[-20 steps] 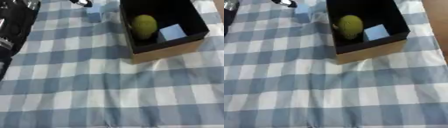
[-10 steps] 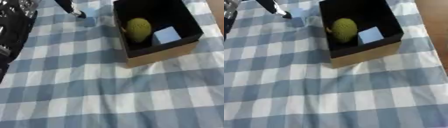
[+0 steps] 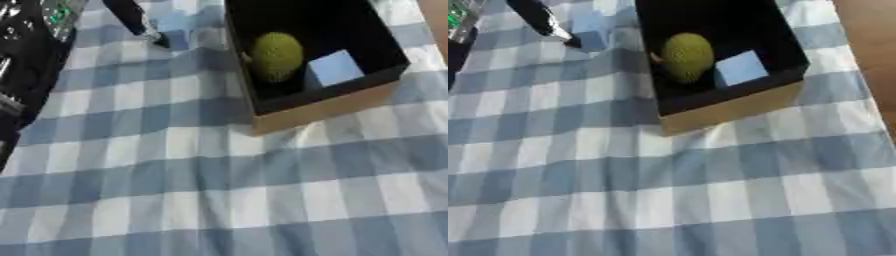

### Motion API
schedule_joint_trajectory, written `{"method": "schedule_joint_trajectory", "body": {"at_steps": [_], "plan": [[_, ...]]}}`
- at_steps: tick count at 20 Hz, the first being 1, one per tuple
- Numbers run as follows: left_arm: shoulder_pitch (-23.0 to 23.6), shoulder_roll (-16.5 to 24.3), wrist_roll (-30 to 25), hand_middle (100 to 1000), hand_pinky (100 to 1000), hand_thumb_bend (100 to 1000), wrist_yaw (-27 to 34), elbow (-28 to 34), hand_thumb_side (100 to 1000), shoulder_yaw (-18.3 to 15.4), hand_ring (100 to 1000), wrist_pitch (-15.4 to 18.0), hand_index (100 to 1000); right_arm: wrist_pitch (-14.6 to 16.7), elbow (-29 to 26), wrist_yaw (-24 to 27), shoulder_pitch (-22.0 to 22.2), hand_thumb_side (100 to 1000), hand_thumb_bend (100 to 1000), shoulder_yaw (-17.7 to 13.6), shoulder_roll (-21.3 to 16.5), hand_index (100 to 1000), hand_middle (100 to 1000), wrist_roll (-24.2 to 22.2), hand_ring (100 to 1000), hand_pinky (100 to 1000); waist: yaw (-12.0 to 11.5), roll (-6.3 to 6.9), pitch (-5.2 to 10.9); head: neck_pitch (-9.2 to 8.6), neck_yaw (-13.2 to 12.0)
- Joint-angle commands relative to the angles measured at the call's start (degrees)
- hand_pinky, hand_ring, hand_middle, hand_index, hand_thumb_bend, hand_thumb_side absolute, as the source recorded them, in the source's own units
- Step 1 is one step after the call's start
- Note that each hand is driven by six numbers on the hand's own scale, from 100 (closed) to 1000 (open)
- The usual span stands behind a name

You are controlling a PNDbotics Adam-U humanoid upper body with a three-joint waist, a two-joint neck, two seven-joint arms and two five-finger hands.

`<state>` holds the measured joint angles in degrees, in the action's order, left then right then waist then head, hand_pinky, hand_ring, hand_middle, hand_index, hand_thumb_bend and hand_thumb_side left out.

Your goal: Pick up objects on the table and place them in the box.

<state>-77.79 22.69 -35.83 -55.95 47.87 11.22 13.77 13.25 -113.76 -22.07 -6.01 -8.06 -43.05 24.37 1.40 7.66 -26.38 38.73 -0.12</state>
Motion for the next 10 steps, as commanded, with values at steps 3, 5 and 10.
{"method": "schedule_joint_trajectory", "body": {"at_steps": [3,5,10], "plan": [[-1.17,1.95,-0.31,865,911,691,-0.69,-0.25,427,-1.13,924,-0.9,934,-0.03,-0.83,-0.27,-0.09,470,100,-0.65,-0.63,886,539,0.12,1000,903,-0.71,-1.07,0.05,-1.69,-0.89],[-1.15,2.01,-0.26,865,911,695,-1.19,-0.46,427,-1.25,924,-1.21,934,-0.03,-0.83,-0.34,-0.05,470,100,-0.67,-0.52,886,538,0.13,1000,903,-1.25,-1.38,-0.23,-2.62,-1.18],[-1.14,1.98,0.13,861,909,691,-1.87,-0.65,426,-1.39,920,-1.48,935,0.01,-0.83,-0.42,-0.1,470,100,-0.69,-0.27,886,535,0.1,1000,903,-2.56,-2.16,-0.8,-4.88,-1.56]]}}
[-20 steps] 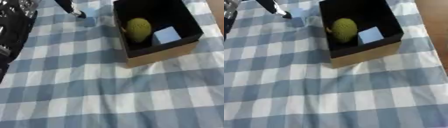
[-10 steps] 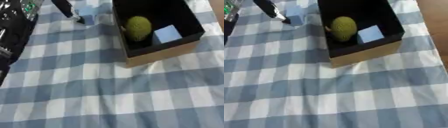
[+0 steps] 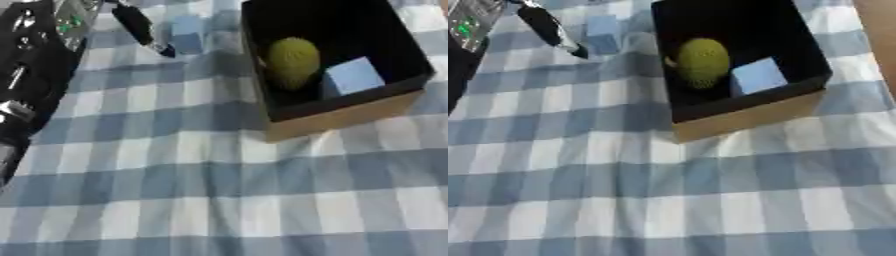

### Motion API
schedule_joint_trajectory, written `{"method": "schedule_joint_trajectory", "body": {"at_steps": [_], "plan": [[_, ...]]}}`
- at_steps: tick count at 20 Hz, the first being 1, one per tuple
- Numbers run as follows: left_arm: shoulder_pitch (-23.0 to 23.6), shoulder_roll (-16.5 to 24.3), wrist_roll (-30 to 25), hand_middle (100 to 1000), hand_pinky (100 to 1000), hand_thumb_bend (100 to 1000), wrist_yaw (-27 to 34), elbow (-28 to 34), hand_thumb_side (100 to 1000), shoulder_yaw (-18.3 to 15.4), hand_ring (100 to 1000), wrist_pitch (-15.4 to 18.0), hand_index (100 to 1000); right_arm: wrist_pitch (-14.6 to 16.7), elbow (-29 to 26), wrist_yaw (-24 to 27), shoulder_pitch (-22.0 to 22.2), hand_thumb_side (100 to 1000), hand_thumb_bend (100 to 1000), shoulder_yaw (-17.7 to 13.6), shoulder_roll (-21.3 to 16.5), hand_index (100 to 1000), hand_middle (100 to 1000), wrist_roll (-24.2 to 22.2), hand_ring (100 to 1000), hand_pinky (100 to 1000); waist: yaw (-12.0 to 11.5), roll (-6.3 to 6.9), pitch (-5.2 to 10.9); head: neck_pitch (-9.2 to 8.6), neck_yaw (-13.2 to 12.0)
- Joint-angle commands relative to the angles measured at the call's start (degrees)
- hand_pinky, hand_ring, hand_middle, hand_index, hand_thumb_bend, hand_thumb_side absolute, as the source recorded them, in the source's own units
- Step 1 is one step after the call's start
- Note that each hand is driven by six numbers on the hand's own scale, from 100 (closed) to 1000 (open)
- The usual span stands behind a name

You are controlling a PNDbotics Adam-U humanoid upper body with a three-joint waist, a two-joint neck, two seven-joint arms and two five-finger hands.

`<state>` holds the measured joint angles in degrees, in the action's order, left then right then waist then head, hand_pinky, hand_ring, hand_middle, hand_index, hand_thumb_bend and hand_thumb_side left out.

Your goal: Pick up objects on the table and place them in the box.

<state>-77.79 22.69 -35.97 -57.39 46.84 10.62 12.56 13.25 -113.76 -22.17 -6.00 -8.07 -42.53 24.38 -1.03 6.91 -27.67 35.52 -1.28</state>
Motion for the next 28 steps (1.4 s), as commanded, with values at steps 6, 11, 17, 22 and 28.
{"method": "schedule_joint_trajectory", "body": {"at_steps": [6,11,17,22,28], "plan": [[-1.12,1.95,0.38,859,908,682,-0.33,0.13,431,-0.98,917,-0.41,936,-0.01,-0.83,-0.37,-0.08,470,100,-0.65,-0.67,886,533,0.02,1000,903,-0.65,-1.91,0.19,-4.58,-0.72],[-1.17,1.58,0.23,857,906,658,0.84,-0.62,456,-1.45,916,-0.75,937,-0.06,-0.83,-0.3,-0.2,470,100,-0.59,-0.65,886,532,-0.06,1000,903,-0.46,-2.05,-0.01,-4.73,-0.81],[-2.42,1.14,-0.16,856,905,639,3.75,-0.51,473,-1.65,917,-0.92,938,-0.24,-0.83,-0.29,-0.03,470,100,-0.58,-0.6,884,529,-0.09,1000,904,-0.59,-2.11,-0.29,-3.99,-0.61],[-3.37,0.66,-0.43,857,905,634,4.4,-0.08,473,-1.23,917,-1.27,939,-0.31,-0.83,-0.17,-0.24,470,100,-0.39,-0.48,884,527,-0.41,1000,904,-0.45,-1.89,-0.64,-3.61,-0.68],[-3.78,0.44,0.35,857,906,632,3.79,-0.66,469,-1.78,918,-1.73,940,-0.35,-0.83,-0.05,-0.3,470,100,-0.36,-0.3,884,524,-0.65,1000,904,-0.08,-1.62,-1.2,-4.02,-1.02]]}}
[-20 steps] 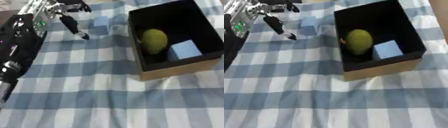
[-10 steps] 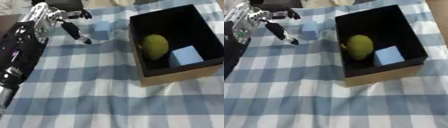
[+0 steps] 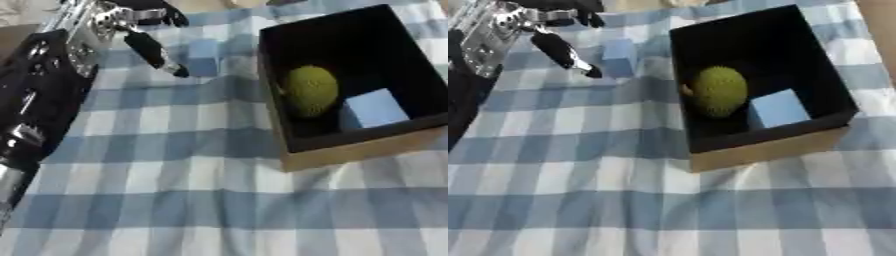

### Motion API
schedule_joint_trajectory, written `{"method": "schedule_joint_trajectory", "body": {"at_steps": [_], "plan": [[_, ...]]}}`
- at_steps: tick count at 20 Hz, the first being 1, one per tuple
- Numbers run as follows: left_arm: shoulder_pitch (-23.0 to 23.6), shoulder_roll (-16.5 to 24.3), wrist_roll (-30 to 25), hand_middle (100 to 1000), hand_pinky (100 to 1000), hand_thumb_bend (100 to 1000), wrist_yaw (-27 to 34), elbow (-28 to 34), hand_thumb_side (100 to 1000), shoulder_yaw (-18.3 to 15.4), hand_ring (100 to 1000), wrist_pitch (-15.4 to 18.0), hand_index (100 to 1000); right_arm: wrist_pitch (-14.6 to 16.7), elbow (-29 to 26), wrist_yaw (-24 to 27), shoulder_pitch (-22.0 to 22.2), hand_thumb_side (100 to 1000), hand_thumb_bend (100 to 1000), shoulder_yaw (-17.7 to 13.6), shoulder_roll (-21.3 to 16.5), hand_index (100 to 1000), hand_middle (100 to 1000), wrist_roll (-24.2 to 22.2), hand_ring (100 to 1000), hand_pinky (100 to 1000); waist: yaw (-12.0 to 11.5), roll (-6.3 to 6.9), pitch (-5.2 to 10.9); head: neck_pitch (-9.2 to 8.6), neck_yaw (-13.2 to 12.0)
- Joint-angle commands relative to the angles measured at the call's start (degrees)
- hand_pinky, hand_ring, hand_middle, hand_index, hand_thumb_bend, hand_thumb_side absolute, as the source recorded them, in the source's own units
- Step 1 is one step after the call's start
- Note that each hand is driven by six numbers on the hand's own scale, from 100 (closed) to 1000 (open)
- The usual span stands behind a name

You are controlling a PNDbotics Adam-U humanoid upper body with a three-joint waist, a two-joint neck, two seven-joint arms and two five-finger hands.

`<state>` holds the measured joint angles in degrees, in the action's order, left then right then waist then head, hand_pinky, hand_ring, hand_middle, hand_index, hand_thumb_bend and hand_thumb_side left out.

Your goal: Pick up objects on the table and place them in the box.

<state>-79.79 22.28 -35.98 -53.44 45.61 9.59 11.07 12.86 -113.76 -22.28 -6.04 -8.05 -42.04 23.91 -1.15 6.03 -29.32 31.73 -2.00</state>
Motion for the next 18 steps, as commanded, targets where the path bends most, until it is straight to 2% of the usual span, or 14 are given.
{"method": "schedule_joint_trajectory", "body": {"at_steps": [1,10,18], "plan": [[-1.84,0.78,0.44,857,905,631,-0.13,0.5,471,-0.78,919,-0.22,940,0.03,-0.83,0.12,-0.31,470,100,-0.37,-0.76,884,524,-0.21,1000,904,0.07,-0.7,0.39,-0.27,-0.36],[-2.1,-0.07,0.42,858,904,614,0.09,-0.3,473,-0.81,919,0.5,938,0.08,-0.83,0.53,-0.89,470,100,-0.31,-0.59,884,522,-0.53,1000,905,0.74,-0.44,-0.35,-1.21,-1.07],[-2.25,-0.88,0.6,852,897,549,1.68,-0.96,483,-0.86,913,0.6,933,-0.32,-0.83,0.81,-1.26,470,100,-0.25,-0.42,884,519,-0.7,1000,905,1.16,-0.14,-0.95,-1.98,-1.61]]}}
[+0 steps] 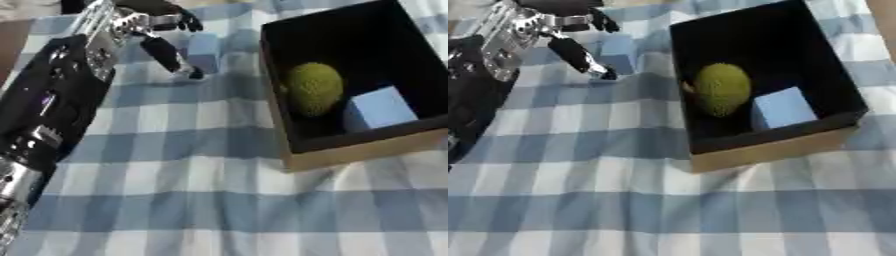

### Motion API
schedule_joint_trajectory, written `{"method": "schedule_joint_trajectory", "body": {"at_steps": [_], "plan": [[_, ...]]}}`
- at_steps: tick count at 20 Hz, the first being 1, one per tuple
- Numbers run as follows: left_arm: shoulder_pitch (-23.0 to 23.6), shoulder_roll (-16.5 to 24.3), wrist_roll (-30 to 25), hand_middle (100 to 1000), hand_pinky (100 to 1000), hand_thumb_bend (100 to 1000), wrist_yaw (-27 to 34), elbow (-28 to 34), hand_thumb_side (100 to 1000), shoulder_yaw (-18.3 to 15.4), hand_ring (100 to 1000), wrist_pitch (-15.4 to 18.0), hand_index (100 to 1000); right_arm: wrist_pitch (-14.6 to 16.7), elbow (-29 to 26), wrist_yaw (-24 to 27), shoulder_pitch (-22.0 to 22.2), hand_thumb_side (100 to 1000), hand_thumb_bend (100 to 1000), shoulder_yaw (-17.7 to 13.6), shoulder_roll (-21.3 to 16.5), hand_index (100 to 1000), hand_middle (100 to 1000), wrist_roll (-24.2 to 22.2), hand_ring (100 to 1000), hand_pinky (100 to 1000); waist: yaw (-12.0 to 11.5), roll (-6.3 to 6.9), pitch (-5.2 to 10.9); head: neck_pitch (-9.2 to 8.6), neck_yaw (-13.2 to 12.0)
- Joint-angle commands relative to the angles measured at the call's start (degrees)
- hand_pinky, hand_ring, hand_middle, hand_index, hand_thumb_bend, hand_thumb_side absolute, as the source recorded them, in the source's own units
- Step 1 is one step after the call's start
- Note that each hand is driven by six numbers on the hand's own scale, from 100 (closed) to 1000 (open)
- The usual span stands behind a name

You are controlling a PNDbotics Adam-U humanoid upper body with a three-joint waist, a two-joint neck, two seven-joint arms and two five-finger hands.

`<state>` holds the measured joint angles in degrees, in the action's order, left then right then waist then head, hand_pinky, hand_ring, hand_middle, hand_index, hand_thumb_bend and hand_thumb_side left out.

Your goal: Pick up objects on the table and place them in the box.

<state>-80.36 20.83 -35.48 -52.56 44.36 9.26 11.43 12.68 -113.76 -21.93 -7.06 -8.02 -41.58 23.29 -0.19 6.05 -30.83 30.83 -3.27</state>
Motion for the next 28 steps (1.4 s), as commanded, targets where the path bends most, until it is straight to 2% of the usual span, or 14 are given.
{"method": "schedule_joint_trajectory", "body": {"at_steps": [1,4,9,14,18,21,28], "plan": [[-1.7,0.54,0.1,848,895,538,1.06,0.25,487,-0.49,911,0.21,930,-0.18,-0.83,0.48,-0.26,470,100,-0.29,-0.87,884,519,-0.07,1000,905,0.23,-0.12,0.51,-1.19,-0.4],[-1.74,0.48,0.43,824,884,478,1.32,0.22,492,-0.42,896,-0.24,916,-0.3,-0.83,0.52,-0.28,470,100,-0.29,-0.8,884,517,-0.08,1000,905,0.35,-0.01,0.38,-1.34,-0.49],[-1.68,0.44,1.03,749,856,296,0.38,-0.01,416,-0.31,842,-1.29,854,-0.41,-0.83,0.56,-0.16,470,100,-0.28,-0.74,884,517,-0.11,1000,906,0.39,0.11,0.33,-1.14,-0.58],[-1.86,0.44,0.43,717,836,212,0.88,0.08,411,-0.25,811,-1.37,824,-0.41,-0.83,0.57,0.06,470,100,-0.26,-0.75,885,517,-0.25,1000,907,0.17,0.16,0.57,-0.73,-0.51],[-1.98,0.57,-0.26,681,813,127,1.51,0.51,360,-0.06,781,-1.36,793,-0.41,-0.83,0.67,0.24,470,100,-0.25,-0.85,885,517,-0.29,1000,907,0.03,0.18,0.94,-0.2,-0.23],[-1.88,0.55,0.05,637,786,100,3.33,1.91,330,-0.09,745,-1.64,759,-0.41,-0.83,0.68,0.51,470,100,-0.31,-0.86,885,516,-0.25,1000,907,-0.03,0.19,1.25,0.41,-0.09],[-1.87,0.72,2.51,614,774,100,12.18,11.57,384,1.77,722,-5.18,745,-0.34,-0.83,0.71,0.9,470,100,-0.44,-1.0,884,517,0.02,1000,908,-0.3,0.13,2.05,2.25,0.98]]}}
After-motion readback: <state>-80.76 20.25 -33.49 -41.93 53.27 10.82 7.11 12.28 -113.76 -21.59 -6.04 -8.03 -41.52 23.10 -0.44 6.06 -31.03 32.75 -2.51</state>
